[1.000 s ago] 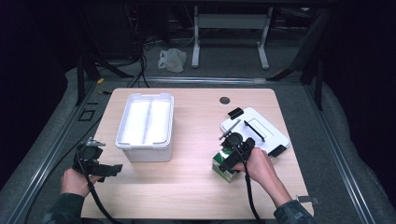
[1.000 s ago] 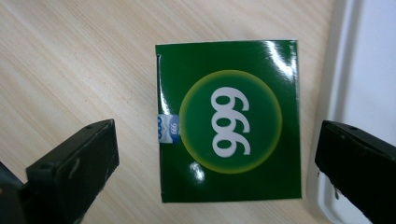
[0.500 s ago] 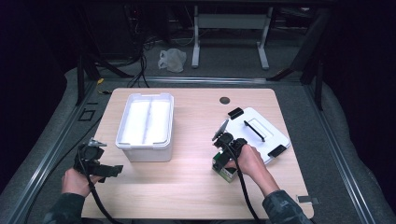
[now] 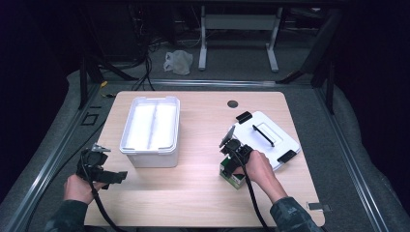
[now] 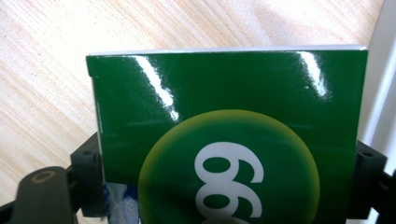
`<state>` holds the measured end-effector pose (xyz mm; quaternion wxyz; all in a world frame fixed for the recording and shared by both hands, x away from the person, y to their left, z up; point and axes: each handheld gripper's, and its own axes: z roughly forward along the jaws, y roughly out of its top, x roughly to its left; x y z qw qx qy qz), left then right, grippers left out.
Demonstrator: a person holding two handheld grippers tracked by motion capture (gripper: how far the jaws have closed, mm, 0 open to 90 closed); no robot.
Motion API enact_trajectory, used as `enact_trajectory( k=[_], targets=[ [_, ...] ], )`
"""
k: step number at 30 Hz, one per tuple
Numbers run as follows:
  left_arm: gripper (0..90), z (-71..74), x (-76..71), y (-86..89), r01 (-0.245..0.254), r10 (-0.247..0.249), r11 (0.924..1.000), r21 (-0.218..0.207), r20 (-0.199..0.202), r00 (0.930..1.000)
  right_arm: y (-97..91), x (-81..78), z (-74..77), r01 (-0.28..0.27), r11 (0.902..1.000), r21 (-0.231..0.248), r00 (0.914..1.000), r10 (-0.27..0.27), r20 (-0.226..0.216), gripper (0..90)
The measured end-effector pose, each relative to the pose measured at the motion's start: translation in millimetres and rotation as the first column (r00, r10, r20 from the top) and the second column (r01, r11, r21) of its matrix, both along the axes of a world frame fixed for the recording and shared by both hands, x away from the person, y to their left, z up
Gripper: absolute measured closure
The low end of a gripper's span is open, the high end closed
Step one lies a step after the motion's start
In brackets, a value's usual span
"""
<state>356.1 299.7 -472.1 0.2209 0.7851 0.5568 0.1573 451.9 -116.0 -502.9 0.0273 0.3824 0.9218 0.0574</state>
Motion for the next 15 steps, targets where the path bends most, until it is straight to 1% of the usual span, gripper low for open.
enact_trajectory(
  k=[4, 5, 6, 7, 8, 9, 10, 13, 15],
  targets=[
    [0.1, 0.0, 0.0, -0.1, 0.000, 0.000, 1.0000, -0.001, 0.000, 1.0000, -0.1, -0.9, 3.5, -0.006, 1.0000, 0.005, 1.0000, 0.006, 0.000, 15.8],
    [0.1, -0.1, 0.0, 0.0, 0.000, 0.000, 1.0000, 0.000, 0.000, 1.0000, -0.2, -2.8, 9.0, -0.011, 0.9999, 0.012, 0.9999, 0.011, 0.008, 15.9],
    [0.1, -0.1, 0.0, 0.0, 0.000, 0.000, 1.0000, 0.000, 0.000, 1.0000, -0.2, -2.8, 9.0, -0.011, 0.9999, 0.012, 0.9999, 0.011, 0.008, 15.9],
    [0.1, -0.1, 0.1, 0.1, 0.001, -0.001, 1.0000, -0.001, 0.000, 1.0000, -0.9, -5.7, 16.1, -0.015, 0.9996, 0.024, 0.9996, 0.014, 0.026, 16.0],
    [0.1, 0.0, 0.0, 0.2, 0.000, 0.000, 1.0000, -0.001, 0.000, 1.0000, -0.9, -5.7, 16.1, -0.015, 0.9996, 0.024, 0.9996, 0.014, 0.026, 16.0],
    [0.1, 0.0, -0.1, 0.2, 0.000, 0.000, 1.0000, -0.001, 0.000, 1.0000, -1.8, -9.0, 22.5, -0.016, 0.9994, 0.032, 0.9994, 0.015, 0.031, 16.0],
    [0.1, 0.0, -0.1, 0.2, 0.001, -0.001, 1.0000, -0.001, 0.000, 1.0000, -2.5, -10.8, 25.5, -0.017, 0.9992, 0.036, 0.9993, 0.015, 0.034, 16.0],
    [0.1, 0.0, -0.2, 0.2, 0.001, -0.001, 1.0000, -0.001, 0.001, 1.0000, -4.0, -14.8, 30.7, -0.022, 0.9992, 0.034, 0.9988, 0.021, 0.044, 16.0],
    [0.1, -0.5, 0.1, 0.8, 0.002, -0.002, 1.0000, -0.001, -0.002, 1.0000, -7.5, -22.3, 37.8, -0.035, 0.9989, 0.031, 0.9980, 0.033, 0.054, 16.0]
  ],
)
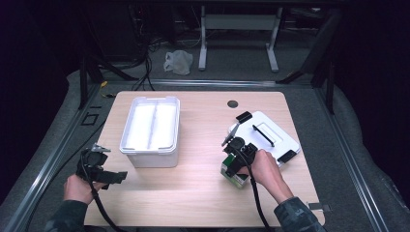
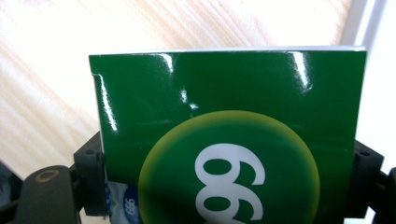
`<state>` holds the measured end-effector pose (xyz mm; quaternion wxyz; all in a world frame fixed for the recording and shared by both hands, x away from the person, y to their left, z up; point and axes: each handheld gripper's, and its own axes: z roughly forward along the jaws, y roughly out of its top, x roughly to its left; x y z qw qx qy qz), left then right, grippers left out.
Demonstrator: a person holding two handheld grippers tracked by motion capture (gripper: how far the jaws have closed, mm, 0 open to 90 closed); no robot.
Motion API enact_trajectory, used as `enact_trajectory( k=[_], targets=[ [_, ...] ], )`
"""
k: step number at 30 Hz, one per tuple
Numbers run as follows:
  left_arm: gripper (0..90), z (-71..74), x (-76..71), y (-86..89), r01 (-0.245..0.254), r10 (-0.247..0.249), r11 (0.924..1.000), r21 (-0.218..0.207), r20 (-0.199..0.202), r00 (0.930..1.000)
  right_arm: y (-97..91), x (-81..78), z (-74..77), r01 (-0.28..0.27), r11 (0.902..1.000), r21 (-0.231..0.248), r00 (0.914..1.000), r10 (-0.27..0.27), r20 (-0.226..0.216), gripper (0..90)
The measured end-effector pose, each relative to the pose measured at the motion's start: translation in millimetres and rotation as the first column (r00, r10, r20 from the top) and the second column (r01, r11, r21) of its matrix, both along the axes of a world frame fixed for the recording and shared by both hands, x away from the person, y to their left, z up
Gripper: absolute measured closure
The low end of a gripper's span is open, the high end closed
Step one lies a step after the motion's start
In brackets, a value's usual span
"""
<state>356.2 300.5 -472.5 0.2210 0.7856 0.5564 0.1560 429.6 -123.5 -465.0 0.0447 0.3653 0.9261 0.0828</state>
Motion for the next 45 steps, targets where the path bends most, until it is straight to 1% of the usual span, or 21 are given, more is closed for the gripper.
enact_trajectory(
  k=[5, 8, 11, 14, 15, 19, 20, 21, 22, 23, 24, 28, 30, 31, 33, 35, 37, 39, 41, 43, 45],
  targets=[
    [0.1, -0.3, 0.1, 0.1, 0.001, -0.001, 1.0000, 0.002, -0.002, 1.0000, -7.4, -9.5, 8.9, -0.004, 1.0000, 0.003, 0.9999, 0.004, 0.010, 15.9],
    [0.1, 1.0, -1.4, -1.1, 0.000, 0.000, 1.0000, 0.004, 0.003, 1.0000, -16.3, -18.1, 17.1, 0.001, 1.0000, 0.005, 0.9996, -0.001, 0.027, 15.9],
    [0.2, 1.5, -1.9, -1.0, -0.001, 0.001, 1.0000, 0.005, 0.003, 1.0000, -21.4, -22.0, 20.0, 0.004, 1.0000, 0.004, 0.9994, -0.004, 0.033, 15.9],
    [0.2, 1.6, -1.7, -1.5, -0.003, 0.003, 1.0000, 0.008, 0.005, 1.0000, -32.9, -29.8, 25.3, 0.021, 0.9997, 0.008, 0.9989, -0.021, 0.043, 15.9],
    [0.2, 1.6, -1.7, -1.5, -0.003, 0.003, 1.0000, 0.008, 0.005, 1.0000, -32.9, -29.8, 25.3, 0.021, 0.9997, 0.008, 0.9989, -0.021, 0.043, 15.9],
    [0.2, 1.3, -1.3, -0.6, -0.004, 0.004, 1.0000, 0.005, 0.003, 1.0000, -46.6, -35.7, 27.9, 0.039, 0.9990, 0.019, 0.9980, -0.040, 0.049, 15.9],
    [0.2, 1.2, -1.4, -0.5, -0.004, 0.004, 1.0000, 0.005, 0.003, 1.0000, -54.4, -37.3, 27.3, 0.052, 0.9984, 0.019, 0.9974, -0.053, 0.048, 15.9],
    [0.2, 1.2, -1.4, -0.5, -0.004, 0.004, 1.0000, 0.005, 0.003, 1.0000, -54.4, -37.3, 27.3, 0.052, 0.9984, 0.019, 0.9974, -0.053, 0.048, 15.9],
    [0.2, 1.4, -1.6, -0.5, -0.003, 0.003, 1.0000, 0.005, 0.003, 1.0000, -62.4, -39.0, 26.0, 0.069, 0.9974, 0.018, 0.9964, -0.070, 0.048, 15.9],
    [0.2, 1.4, -1.6, -0.5, -0.003, 0.003, 1.0000, 0.005, 0.003, 1.0000, -62.4, -39.0, 26.0, 0.069, 0.9974, 0.018, 0.9964, -0.070, 0.048, 15.9],
    [0.2, 1.5, -1.6, -0.4, -0.003, 0.003, 1.0000, 0.006, 0.003, 1.0000, -70.3, -41.4, 24.5, 0.089, 0.9959, 0.019, 0.9951, -0.090, 0.042, 15.9],
    [0.2, 1.4, -1.5, -0.5, -0.004, 0.004, 1.0000, 0.005, 0.003, 1.0000, -84.1, -44.1, 21.7, 0.116, 0.9930, 0.020, 0.9927, -0.117, 0.030, 15.8],
    [0.2, 1.6, -1.6, -0.7, -0.003, 0.003, 1.0000, 0.005, 0.003, 1.0000, -99.0, -46.8, 18.1, 0.154, 0.9880, 0.014, 0.9878, -0.154, 0.026, 15.8],
    [0.2, 1.6, -1.6, -0.8, -0.003, 0.003, 1.0000, 0.006, 0.004, 1.0000, -99.0, -46.8, 18.1, 0.154, 0.9880, 0.014, 0.9878, -0.154, 0.026, 15.8],
    [0.2, 1.3, -1.3, -0.8, -0.004, 0.004, 1.0000, 0.007, 0.002, 1.0000, -115.1, -50.0, 14.9, 0.192, 0.9814, 0.016, 0.9814, -0.192, 0.011, 15.8],
    [0.2, 1.4, -1.3, -1.0, -0.004, 0.004, 1.0000, 0.008, 0.002, 1.0000, -120.3, -50.8, 13.2, 0.199, 0.9800, 0.011, 0.9801, -0.199, 0.007, 15.8],
    [0.2, 1.6, -1.3, -1.3, -0.004, 0.004, 1.0000, 0.008, 0.003, 1.0000, -128.9, -52.4, 9.7, 0.221, 0.9752, -0.001, 0.9751, -0.221, 0.011, 15.8],
    [0.2, 1.9, -1.4, -1.6, -0.002, 0.002, 1.0000, 0.009, 0.003, 1.0000, -140.4, -52.7, 4.5, 0.245, 0.9694, -0.011, 0.9694, -0.245, -0.003, 15.7],
    [0.2, 1.8, -1.4, -1.6, -0.003, 0.003, 1.0000, 0.008, 0.002, 1.0000, -142.6, -52.9, 1.9, 0.254, 0.9670, -0.020, 0.9672, -0.254, 0.002, 15.8],
    [0.1, 1.2, -1.1, -0.6, -0.008, 0.008, 1.0000, 0.005, 0.001, 1.0000, -146.5, -53.0, -4.8, 0.269, 0.9606, -0.068, 0.9631, -0.269, 0.018, 15.7],
    [0.1, 1.2, -1.1, -0.5, -0.008, 0.008, 1.0000, 0.004, 0.001, 1.0000, -148.5, -52.4, -7.0, 0.271, 0.9602, -0.069, 0.9626, -0.271, 0.011, 15.6]
  ],
)
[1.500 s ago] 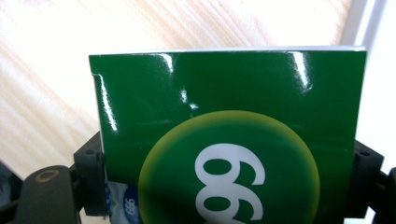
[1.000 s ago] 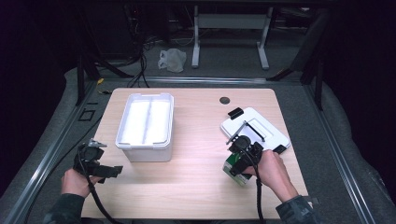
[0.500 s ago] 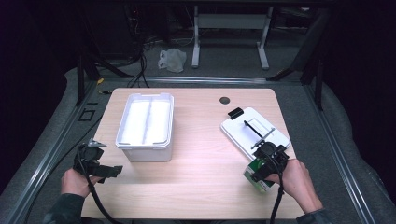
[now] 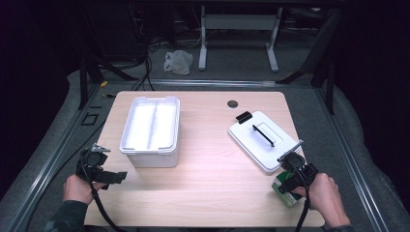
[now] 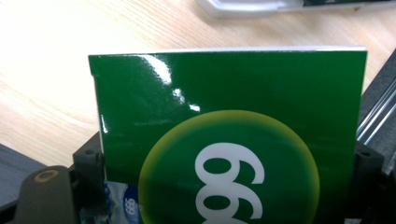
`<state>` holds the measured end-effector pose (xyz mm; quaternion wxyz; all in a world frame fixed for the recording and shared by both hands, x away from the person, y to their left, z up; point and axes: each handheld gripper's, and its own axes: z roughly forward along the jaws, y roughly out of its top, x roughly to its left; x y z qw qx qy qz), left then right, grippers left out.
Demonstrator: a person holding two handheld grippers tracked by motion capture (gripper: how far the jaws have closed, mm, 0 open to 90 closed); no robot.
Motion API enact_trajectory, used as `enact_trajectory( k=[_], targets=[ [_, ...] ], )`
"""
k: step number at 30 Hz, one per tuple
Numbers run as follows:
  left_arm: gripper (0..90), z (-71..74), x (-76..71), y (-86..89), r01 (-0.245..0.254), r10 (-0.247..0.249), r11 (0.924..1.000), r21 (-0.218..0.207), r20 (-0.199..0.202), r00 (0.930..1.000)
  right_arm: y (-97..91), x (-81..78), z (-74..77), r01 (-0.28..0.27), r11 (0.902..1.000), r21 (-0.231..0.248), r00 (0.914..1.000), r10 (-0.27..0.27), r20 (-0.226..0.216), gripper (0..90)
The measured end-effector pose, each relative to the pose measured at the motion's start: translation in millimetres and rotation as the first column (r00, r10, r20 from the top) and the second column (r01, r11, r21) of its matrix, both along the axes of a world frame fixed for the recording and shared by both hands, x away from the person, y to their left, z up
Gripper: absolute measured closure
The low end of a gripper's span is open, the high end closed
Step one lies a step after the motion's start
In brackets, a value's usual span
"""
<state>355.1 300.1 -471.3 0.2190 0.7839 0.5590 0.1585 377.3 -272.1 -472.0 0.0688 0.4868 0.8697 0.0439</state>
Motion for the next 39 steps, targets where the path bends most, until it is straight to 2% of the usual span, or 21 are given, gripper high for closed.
enact_trajectory(
  k=[3, 7, 9, 12, 14, 15, 16, 17, 22, 23, 26, 27, 28, 30, 31, 33, 36, 37, 38, 39],
  targets=[
    [0.2, -0.1, 0.0, 0.0, 0.000, 0.000, 1.0000, 0.001, 0.000, 1.0000, -7.9, 3.9, -10.6, 0.021, 0.9994, 0.028, 0.9996, -0.021, -0.020, 15.4],
    [0.2, 0.0, -0.3, -0.2, 0.000, 0.000, 1.0000, 0.002, -0.001, 1.0000, -13.6, 7.3, -20.2, 0.043, 0.9987, 0.028, 0.9988, -0.042, -0.025, 15.1],
    [0.2, -0.3, -0.2, -0.1, 0.000, 0.000, 1.0000, 0.001, -0.002, 1.0000, -14.4, 8.1, -22.9, 0.044, 0.9988, 0.021, 0.9982, -0.043, -0.042, 14.8],
    [0.2, -0.3, 0.1, 0.1, 0.000, 0.000, 1.0000, 0.001, -0.003, 1.0000, -14.1, 8.0, -25.5, 0.049, 0.9987, 0.017, 0.9982, -0.048, -0.036, 14.2],
    [0.2, -0.3, 0.2, 0.2, 0.004, -0.004, 1.0000, -0.004, -0.007, 1.0000, -15.5, 9.4, -26.5, 0.051, 0.9981, 0.035, 0.9977, -0.049, -0.046, 12.0],
    [0.2, 0.1, 0.0, 0.4, 0.005, -0.005, 1.0000, -0.006, -0.007, 1.0000, -16.1, 9.4, -25.4, 0.053, 0.9976, 0.043, 0.9974, -0.051, -0.051, 6.5],
    [0.3, 0.1, 0.0, 0.4, 0.005, -0.005, 1.0000, -0.006, -0.007, 1.0000, -16.1, 9.4, -25.4, 0.053, 0.9976, 0.043, 0.9974, -0.051, -0.051, 6.5],
    [0.3, 1.5, -0.5, 1.9, 0.004, -0.004, 0.9998, -0.018, -0.009, 1.0000, -17.1, 8.6, -19.7, 0.064, 0.9964, 0.055, 0.9973, -0.062, -0.039, 1.8],
    [1.9, 8.3, 0.0, 4.7, 0.005, -0.006, 0.9992, -0.040, -0.021, 0.9998, -18.7, 6.0, -6.1, 0.066, 0.9951, 0.074, 0.9976, -0.065, -0.023, 0.0],
    [1.8, 11.3, 0.4, 5.1, 0.003, -0.004, 0.9989, -0.048, -0.021, 0.9998, -18.6, 4.9, -0.1, 0.064, 0.9956, 0.069, 0.9980, -0.064, -0.002, 0.0],
    [1.9, 22.1, 2.8, 5.6, 0.005, -0.007, 0.9979, -0.064, -0.019, 0.9998, -18.5, 4.2, 4.8, 0.064, 0.9955, 0.069, 0.9979, -0.065, 0.005, 0.0],
    [1.9, 29.9, 4.6, 5.0, 0.012, -0.014, 0.9972, -0.073, -0.016, 0.9998, -19.0, 3.6, 8.9, 0.064, 0.9959, 0.063, 0.9977, -0.066, 0.020, 0.0],
    [1.9, 29.9, 4.6, 5.0, 0.012, -0.014, 0.9972, -0.073, -0.016, 0.9998, -19.0, 3.6, 8.9, 0.064, 0.9959, 0.063, 0.9977, -0.066, 0.020, 0.0],
    [1.8, 37.7, 7.5, 3.7, 0.022, -0.023, 0.9973, -0.070, -0.015, 0.9996, -19.7, 2.9, 12.1, 0.072, 0.9960, 0.054, 0.9967, -0.074, 0.033, 0.0],
    [1.7, 47.3, 11.5, 2.3, 0.036, -0.037, 0.9972, -0.066, -0.019, 0.9991, -20.6, 2.4, 15.2, 0.077, 0.9955, 0.055, 0.9959, -0.079, 0.043, 0.0],
    [1.6, 52.8, 13.8, 1.0, 0.041, -0.042, 0.9973, -0.062, -0.016, 0.9990, -21.1, 2.3, 16.8, 0.075, 0.9957, 0.055, 0.9960, -0.077, 0.045, 0.0],
    [1.7, 70.6, 22.8, -3.5, 0.064, -0.065, 0.9965, -0.054, -0.014, 0.9978, -20.2, 1.6, 20.1, 0.074, 0.9947, 0.072, 0.9954, -0.078, 0.056, 0.0],
    [3.8, 81.2, 30.9, -8.0, 0.085, -0.086, 0.9954, -0.045, -0.019, 0.9961, -19.4, 1.1, 22.7, 0.067, 0.9932, 0.096, 0.9958, -0.073, 0.056, 0.0],
    [5.4, 81.2, 30.9, -8.0, 0.085, -0.086, 0.9954, -0.045, -0.019, 0.9961, -19.4, 1.1, 22.7, 0.067, 0.9932, 0.096, 0.9958, -0.073, 0.056, 0.0],
    [5.6, 90.5, 40.7, -12.8, 0.098, -0.099, 0.9944, -0.039, -0.028, 0.9947, -18.3, 0.7, 25.0, 0.060, 0.9931, 0.101, 0.9959, -0.066, 0.062, 0.0]
  ],
)
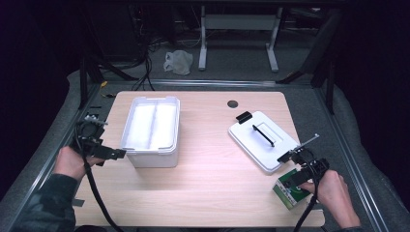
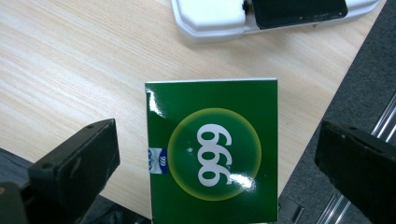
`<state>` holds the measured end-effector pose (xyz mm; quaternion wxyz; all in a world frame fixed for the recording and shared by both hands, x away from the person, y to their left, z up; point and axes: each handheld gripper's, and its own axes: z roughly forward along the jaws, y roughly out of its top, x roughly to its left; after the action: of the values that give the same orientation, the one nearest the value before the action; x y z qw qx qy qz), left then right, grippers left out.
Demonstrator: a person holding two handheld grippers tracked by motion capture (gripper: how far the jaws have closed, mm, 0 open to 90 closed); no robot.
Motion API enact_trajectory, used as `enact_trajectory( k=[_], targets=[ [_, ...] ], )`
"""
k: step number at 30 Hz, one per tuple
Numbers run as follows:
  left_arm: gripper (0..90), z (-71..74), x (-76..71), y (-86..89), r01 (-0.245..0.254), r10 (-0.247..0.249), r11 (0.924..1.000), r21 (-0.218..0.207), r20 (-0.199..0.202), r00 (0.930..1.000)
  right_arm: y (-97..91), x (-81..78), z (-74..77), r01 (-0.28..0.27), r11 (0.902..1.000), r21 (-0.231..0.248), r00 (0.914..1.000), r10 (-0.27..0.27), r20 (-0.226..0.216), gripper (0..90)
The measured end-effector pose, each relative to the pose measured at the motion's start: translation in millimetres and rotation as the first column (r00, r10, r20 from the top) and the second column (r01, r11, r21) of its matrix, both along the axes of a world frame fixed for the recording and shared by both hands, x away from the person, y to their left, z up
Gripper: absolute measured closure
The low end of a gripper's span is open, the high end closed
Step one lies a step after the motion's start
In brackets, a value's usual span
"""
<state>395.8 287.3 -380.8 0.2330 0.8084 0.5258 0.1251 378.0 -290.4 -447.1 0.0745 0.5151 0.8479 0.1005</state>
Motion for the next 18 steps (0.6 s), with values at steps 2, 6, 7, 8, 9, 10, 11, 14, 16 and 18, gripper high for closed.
enact_trajectory(
  k=[2, 6, 7, 8, 9, 10, 11, 14, 16, 18],
  targets=[
    [6.1, 7.8, 10.8, -5.1, 0.005, -0.004, 1.0000, 0.009, -0.008, 1.0000, 1.5, -0.9, 2.1, -0.001, 1.0000, 0.008, 1.0000, 0.001, 0.001, 0.0],
    [5.0, 14.2, 28.0, -13.4, 0.009, -0.008, 0.9997, 0.023, -0.033, 0.9994, 2.5, -1.6, 3.7, -0.001, 1.0000, 0.009, 1.0000, 0.001, 0.010, 0.4],
    [2.9, 15.1, 33.7, -16.7, 0.010, -0.009, 0.9994, 0.033, -0.044, 0.9990, 2.4, -1.6, 4.1, -0.001, 1.0000, 0.009, 0.9999, 0.001, 0.013, 0.5],
    [1.4, 15.7, 45.0, -23.3, 0.011, -0.007, 0.9988, 0.047, -0.067, 0.9977, 2.2, -1.6, 4.4, -0.001, 0.9999, 0.011, 0.9999, 0.001, 0.015, 0.7],
    [0.6, 15.7, 45.0, -23.3, 0.011, -0.007, 0.9988, 0.047, -0.067, 0.9977, 2.2, -1.6, 4.4, -0.001, 0.9999, 0.011, 0.9999, 0.001, 0.015, 0.7],
    [0.0, 15.8, 55.2, -30.2, 0.010, -0.005, 0.9982, 0.059, -0.084, 0.9965, 1.8, -1.7, 5.1, -0.002, 1.0000, 0.009, 0.9999, 0.002, 0.014, 1.0],
    [0.0, 15.8, 55.2, -30.2, 0.010, -0.005, 0.9982, 0.059, -0.084, 0.9965, 1.8, -1.7, 5.1, -0.002, 1.0000, 0.009, 0.9999, 0.002, 0.014, 1.0],
    [0.0, 13.1, 74.7, -44.0, 0.004, 0.006, 0.9961, 0.088, -0.114, 0.9934, 1.3, -1.8, 5.1, -0.003, 0.9999, 0.010, 0.9998, 0.002, 0.018, 1.5],
    [0.0, 10.0, 84.4, -49.8, -0.007, 0.018, 0.9961, 0.088, -0.131, 0.9913, 1.5, -1.6, 4.7, -0.004, 0.9999, 0.010, 0.9999, 0.004, 0.015, 2.0],
    [0.2, 6.5, 94.0, -55.0, -0.015, 0.027, 0.9966, 0.081, -0.149, 0.9885, 2.4, -1.6, 3.8, -0.005, 0.9999, 0.013, 0.9999, 0.004, 0.016, 2.1]
  ],
)
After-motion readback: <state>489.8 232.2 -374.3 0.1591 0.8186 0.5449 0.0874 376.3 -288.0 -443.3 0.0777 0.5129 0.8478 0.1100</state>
